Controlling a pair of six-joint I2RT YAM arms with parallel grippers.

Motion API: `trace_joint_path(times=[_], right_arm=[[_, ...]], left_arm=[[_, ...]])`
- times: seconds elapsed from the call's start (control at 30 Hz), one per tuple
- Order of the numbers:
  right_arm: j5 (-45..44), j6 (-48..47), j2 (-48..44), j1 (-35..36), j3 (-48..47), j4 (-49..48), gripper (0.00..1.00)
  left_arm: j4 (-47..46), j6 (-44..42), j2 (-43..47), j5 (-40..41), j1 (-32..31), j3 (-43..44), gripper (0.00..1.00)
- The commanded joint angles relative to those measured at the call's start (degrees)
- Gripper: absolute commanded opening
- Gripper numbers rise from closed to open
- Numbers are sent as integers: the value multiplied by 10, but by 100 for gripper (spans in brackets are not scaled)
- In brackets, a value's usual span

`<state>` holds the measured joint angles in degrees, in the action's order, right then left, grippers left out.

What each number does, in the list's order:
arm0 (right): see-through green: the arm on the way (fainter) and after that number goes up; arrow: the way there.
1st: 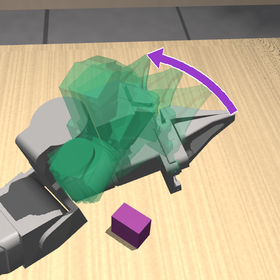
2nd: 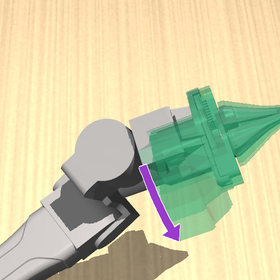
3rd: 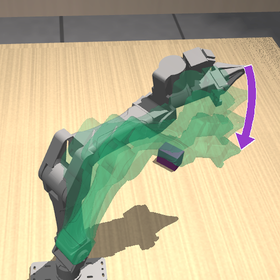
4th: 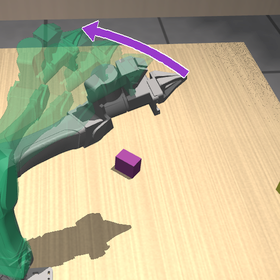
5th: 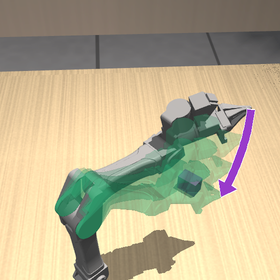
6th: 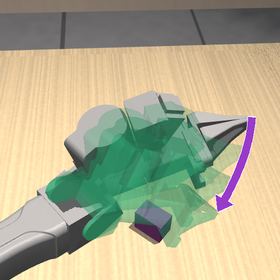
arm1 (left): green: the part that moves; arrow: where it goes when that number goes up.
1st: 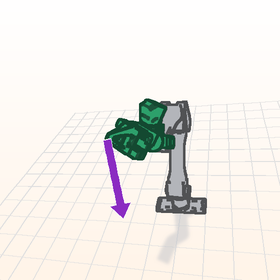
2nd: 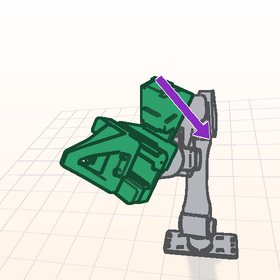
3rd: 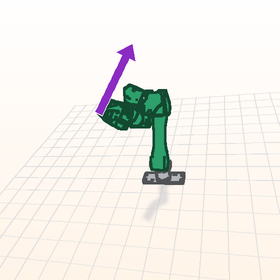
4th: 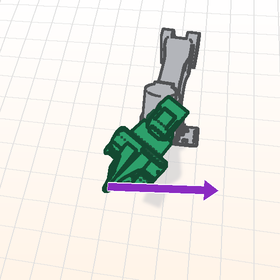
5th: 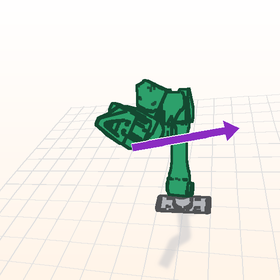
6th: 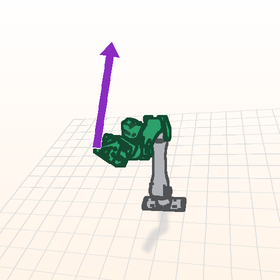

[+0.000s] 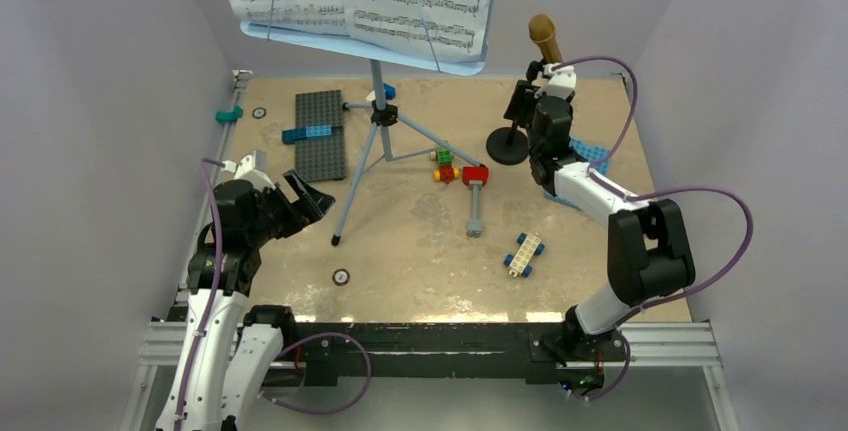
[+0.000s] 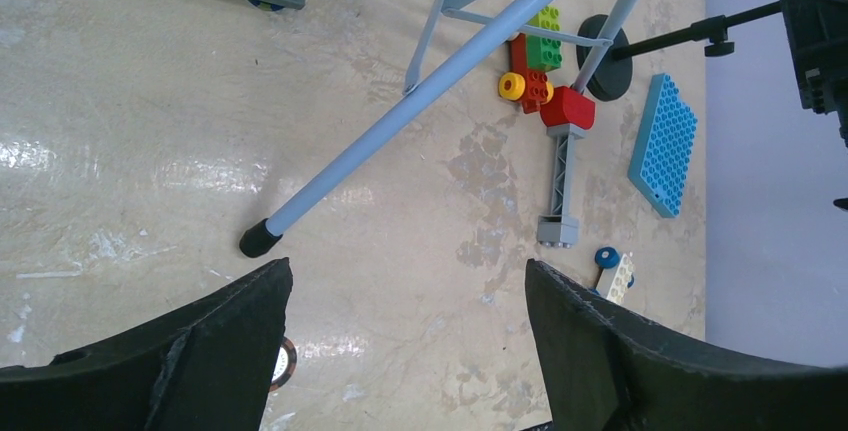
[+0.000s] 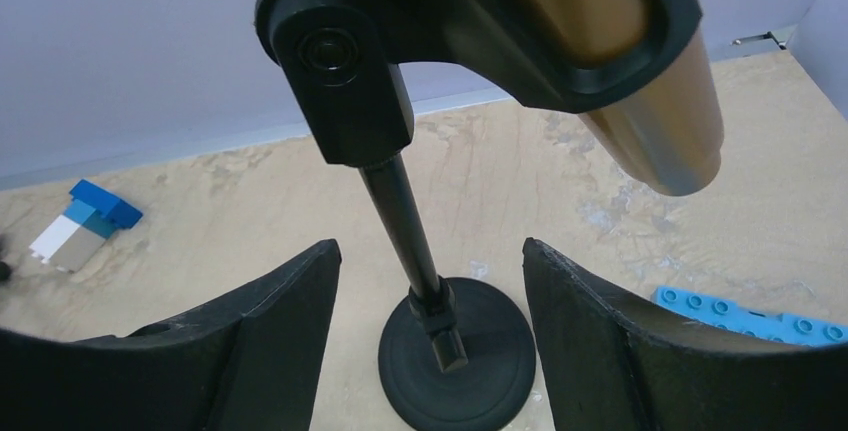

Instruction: Pack up the instrument practice props

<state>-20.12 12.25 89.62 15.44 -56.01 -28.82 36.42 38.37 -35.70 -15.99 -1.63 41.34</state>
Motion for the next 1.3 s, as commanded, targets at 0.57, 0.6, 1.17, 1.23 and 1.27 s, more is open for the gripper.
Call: trace_joint_path(times=[0.57,0.6,1.17,1.23,1.27], right_arm=[[-52,-29,78,3,-98,-6,31],[-51,-30,78,3,-97,-5,28],[-52,-73,-52,8,-43,0,0],[-58,-72,-96,11,-23,9,0],[-60,-66,-132,13,-6,17,0]], left_arm=[[-16,-1,4,1,-12,3,89],[-15,-1,4,1,-13,2,89],[-11,-1,15,13,-14,3,89],[-11,0,16,19,-14,4,89],[-12,1,17,21,-14,5,89]])
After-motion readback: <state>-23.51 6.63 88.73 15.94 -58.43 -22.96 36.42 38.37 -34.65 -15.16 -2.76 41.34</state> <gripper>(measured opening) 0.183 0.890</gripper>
